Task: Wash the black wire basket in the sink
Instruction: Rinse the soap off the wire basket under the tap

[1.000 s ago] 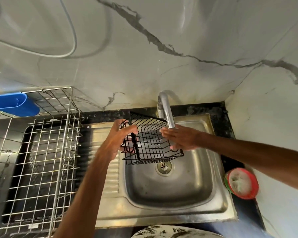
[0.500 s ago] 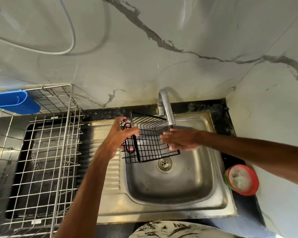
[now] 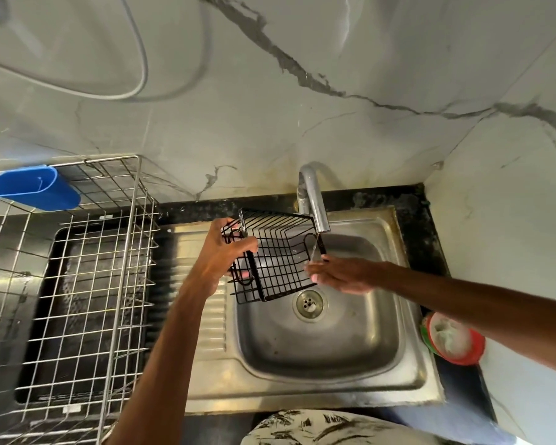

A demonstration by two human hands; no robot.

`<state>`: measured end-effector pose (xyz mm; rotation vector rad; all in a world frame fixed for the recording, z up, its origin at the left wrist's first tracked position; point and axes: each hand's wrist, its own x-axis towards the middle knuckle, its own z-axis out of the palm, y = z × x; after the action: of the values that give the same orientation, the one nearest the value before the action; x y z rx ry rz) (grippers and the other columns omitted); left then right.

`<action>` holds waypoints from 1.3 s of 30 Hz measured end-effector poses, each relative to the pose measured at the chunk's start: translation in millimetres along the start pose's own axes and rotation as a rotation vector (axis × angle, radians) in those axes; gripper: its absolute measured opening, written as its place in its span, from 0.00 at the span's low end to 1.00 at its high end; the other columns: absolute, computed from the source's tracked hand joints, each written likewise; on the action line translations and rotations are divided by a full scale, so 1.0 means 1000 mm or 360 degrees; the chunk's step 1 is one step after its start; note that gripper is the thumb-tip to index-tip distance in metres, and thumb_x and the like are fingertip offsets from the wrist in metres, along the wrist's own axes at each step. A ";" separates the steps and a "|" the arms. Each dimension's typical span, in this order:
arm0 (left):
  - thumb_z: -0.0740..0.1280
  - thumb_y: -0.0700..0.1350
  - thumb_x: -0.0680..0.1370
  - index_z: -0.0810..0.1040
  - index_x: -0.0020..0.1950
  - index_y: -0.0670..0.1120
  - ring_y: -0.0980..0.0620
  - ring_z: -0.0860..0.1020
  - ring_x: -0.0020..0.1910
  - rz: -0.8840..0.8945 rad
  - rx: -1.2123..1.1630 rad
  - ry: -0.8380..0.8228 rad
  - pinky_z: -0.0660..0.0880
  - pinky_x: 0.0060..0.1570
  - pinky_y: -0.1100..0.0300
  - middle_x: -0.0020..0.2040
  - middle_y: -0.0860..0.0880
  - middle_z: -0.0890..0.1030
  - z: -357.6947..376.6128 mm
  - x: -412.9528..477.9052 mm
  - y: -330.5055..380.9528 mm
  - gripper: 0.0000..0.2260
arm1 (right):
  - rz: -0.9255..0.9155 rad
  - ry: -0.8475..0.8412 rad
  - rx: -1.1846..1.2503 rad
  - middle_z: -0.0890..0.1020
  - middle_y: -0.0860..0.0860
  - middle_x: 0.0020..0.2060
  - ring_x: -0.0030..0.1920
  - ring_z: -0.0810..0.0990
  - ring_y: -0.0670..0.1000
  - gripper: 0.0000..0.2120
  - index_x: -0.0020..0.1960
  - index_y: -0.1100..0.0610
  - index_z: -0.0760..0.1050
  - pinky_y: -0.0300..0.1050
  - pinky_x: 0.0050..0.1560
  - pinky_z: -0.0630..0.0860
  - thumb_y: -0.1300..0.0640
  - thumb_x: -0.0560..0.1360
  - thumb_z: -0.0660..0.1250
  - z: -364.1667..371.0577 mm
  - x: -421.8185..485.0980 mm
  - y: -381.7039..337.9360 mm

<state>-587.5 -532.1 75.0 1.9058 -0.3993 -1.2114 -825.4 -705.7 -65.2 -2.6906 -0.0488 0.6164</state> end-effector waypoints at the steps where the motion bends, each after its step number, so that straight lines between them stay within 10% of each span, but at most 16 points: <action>1: 0.80 0.49 0.67 0.63 0.74 0.51 0.41 0.78 0.62 0.0006 0.0022 -0.0026 0.81 0.46 0.46 0.62 0.40 0.79 0.000 -0.002 0.002 0.40 | 0.0021 -0.0018 -0.0018 0.52 0.49 0.81 0.81 0.44 0.49 0.28 0.82 0.50 0.51 0.43 0.78 0.37 0.41 0.86 0.40 -0.005 0.002 0.004; 8: 0.78 0.49 0.70 0.61 0.76 0.50 0.42 0.79 0.62 0.0086 -0.0013 -0.0009 0.80 0.53 0.39 0.58 0.40 0.82 -0.006 -0.001 0.000 0.39 | 0.0075 0.0151 -0.0358 0.53 0.54 0.81 0.81 0.47 0.54 0.32 0.81 0.55 0.54 0.60 0.80 0.51 0.40 0.84 0.35 -0.038 0.012 0.037; 14: 0.80 0.58 0.62 0.64 0.75 0.55 0.43 0.78 0.62 0.0129 -0.0121 0.0169 0.78 0.60 0.37 0.65 0.41 0.77 -0.005 -0.008 -0.021 0.44 | 0.0280 0.0527 0.0768 0.79 0.54 0.66 0.68 0.76 0.50 0.20 0.69 0.54 0.75 0.45 0.70 0.72 0.47 0.86 0.51 0.003 -0.010 -0.009; 19: 0.81 0.56 0.62 0.68 0.65 0.55 0.42 0.82 0.59 0.0278 -0.0168 0.0310 0.84 0.52 0.41 0.62 0.47 0.78 0.020 -0.027 -0.054 0.36 | 0.0946 0.1268 0.1183 0.69 0.51 0.73 0.75 0.65 0.49 0.22 0.75 0.59 0.67 0.37 0.73 0.59 0.50 0.85 0.55 0.043 0.012 -0.050; 24: 0.79 0.62 0.62 0.70 0.61 0.55 0.49 0.81 0.57 0.0378 -0.0108 0.0457 0.82 0.56 0.42 0.56 0.55 0.78 0.048 -0.049 -0.075 0.33 | 0.1353 0.1100 0.2700 0.82 0.60 0.49 0.49 0.84 0.58 0.14 0.55 0.66 0.76 0.57 0.53 0.81 0.55 0.83 0.60 0.030 0.045 -0.068; 28: 0.77 0.72 0.59 0.71 0.60 0.50 0.52 0.80 0.56 0.0312 -0.0079 0.0468 0.79 0.57 0.52 0.56 0.52 0.79 0.056 -0.063 -0.079 0.39 | 0.1376 0.1103 0.2563 0.83 0.60 0.42 0.43 0.85 0.60 0.14 0.55 0.73 0.75 0.44 0.39 0.81 0.60 0.83 0.59 0.015 0.045 -0.066; 35: 0.68 0.79 0.64 0.74 0.69 0.55 0.46 0.73 0.68 -0.0078 -0.0250 -0.0109 0.74 0.61 0.42 0.66 0.51 0.76 0.024 -0.034 -0.048 0.42 | 0.1298 0.0783 0.2255 0.83 0.67 0.51 0.54 0.80 0.71 0.27 0.54 0.71 0.74 0.69 0.59 0.77 0.45 0.78 0.60 0.053 0.055 -0.012; 39: 0.67 0.75 0.72 0.75 0.72 0.63 0.37 0.67 0.77 -0.0170 -0.0062 -0.0420 0.64 0.73 0.32 0.77 0.41 0.70 0.029 0.000 -0.030 0.32 | 0.1174 0.0640 0.2211 0.86 0.59 0.47 0.52 0.85 0.62 0.18 0.55 0.65 0.77 0.61 0.58 0.79 0.51 0.83 0.59 0.015 0.044 -0.027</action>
<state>-617.4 -527.5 46.6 1.7573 -0.4137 -1.5382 -790.8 -670.6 -86.2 -1.3293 1.0735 0.1180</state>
